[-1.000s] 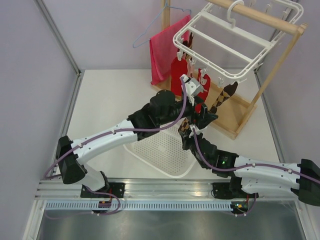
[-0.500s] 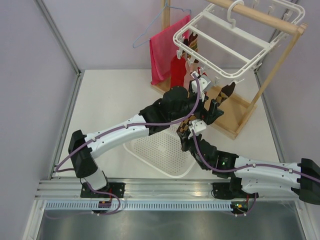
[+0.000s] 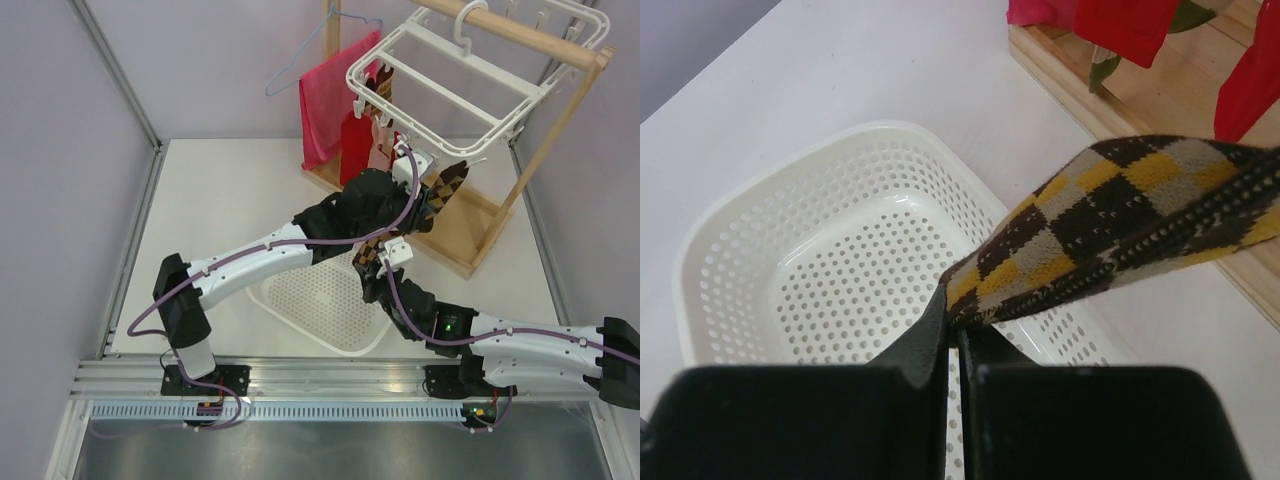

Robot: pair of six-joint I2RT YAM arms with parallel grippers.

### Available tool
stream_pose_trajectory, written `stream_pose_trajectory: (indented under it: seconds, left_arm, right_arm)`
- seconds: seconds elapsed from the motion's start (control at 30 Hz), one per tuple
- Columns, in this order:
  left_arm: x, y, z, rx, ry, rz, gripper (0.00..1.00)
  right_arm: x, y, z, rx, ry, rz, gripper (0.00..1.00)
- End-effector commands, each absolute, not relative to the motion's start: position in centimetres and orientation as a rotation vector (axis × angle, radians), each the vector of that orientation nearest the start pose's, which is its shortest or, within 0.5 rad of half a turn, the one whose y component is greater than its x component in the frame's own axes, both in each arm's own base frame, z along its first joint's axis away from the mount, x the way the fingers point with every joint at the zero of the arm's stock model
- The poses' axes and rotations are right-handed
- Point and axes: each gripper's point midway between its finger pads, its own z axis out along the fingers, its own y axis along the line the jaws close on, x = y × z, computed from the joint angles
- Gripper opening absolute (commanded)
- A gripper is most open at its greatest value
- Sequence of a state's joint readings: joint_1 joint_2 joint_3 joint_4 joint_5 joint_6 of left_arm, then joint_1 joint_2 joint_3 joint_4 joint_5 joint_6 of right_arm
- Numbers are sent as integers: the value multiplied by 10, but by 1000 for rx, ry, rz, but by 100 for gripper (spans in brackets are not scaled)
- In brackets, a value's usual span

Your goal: Remove the socks clipped to the hanger

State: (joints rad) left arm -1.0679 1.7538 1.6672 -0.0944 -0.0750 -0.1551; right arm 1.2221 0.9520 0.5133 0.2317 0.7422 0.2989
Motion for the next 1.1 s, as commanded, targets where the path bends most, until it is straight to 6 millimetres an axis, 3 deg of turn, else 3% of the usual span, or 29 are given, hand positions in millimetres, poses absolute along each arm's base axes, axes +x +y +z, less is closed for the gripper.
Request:
stream_pose_trajectory:
  seconds: [0.0, 0.07, 0.1, 0.17, 0.23, 0.3, 0.37, 0.5, 0.67, 0.7, 0.77, 1.07]
  left_arm:
    - [274, -485, 345, 764, 1617, -813, 32]
    - [272, -485, 347, 767, 1613, -821, 15]
    - [272, -485, 346, 768, 1616, -826, 3]
    - [270, -485, 348, 767, 1612, -831, 2]
    - [270, -483, 349, 767, 1613, -827, 2]
    - [269, -478, 353, 756, 1611, -820, 2]
    - [269, -471, 357, 744, 1610, -808, 2]
    - [266, -460, 356, 740, 1621, -791, 2]
    - [265, -440, 355, 705, 1638, -749, 2]
    - [263, -437, 349, 707, 1651, -743, 2]
    - [259, -428, 356, 685, 1645, -747, 2]
    - [251, -396, 349, 642, 1687, -713, 2]
  right_arm:
    - [210, 260, 223, -226, 1674, 506, 1]
    - [211, 259, 224, -224, 1674, 502, 1]
    - [211, 258, 222, -227, 1677, 496, 1]
    - [212, 256, 222, -222, 1681, 486, 2]
    - [212, 252, 222, -215, 1684, 465, 20]
    - [212, 246, 222, -215, 1684, 440, 53]
    - [214, 234, 228, -198, 1677, 407, 62]
    - [212, 211, 255, -176, 1633, 381, 68]
    - [209, 198, 282, -215, 1593, 347, 73]
    - [210, 198, 289, -220, 1583, 344, 73]
    - [211, 198, 297, -244, 1570, 318, 75]
    - [223, 223, 345, -297, 1527, 305, 80]
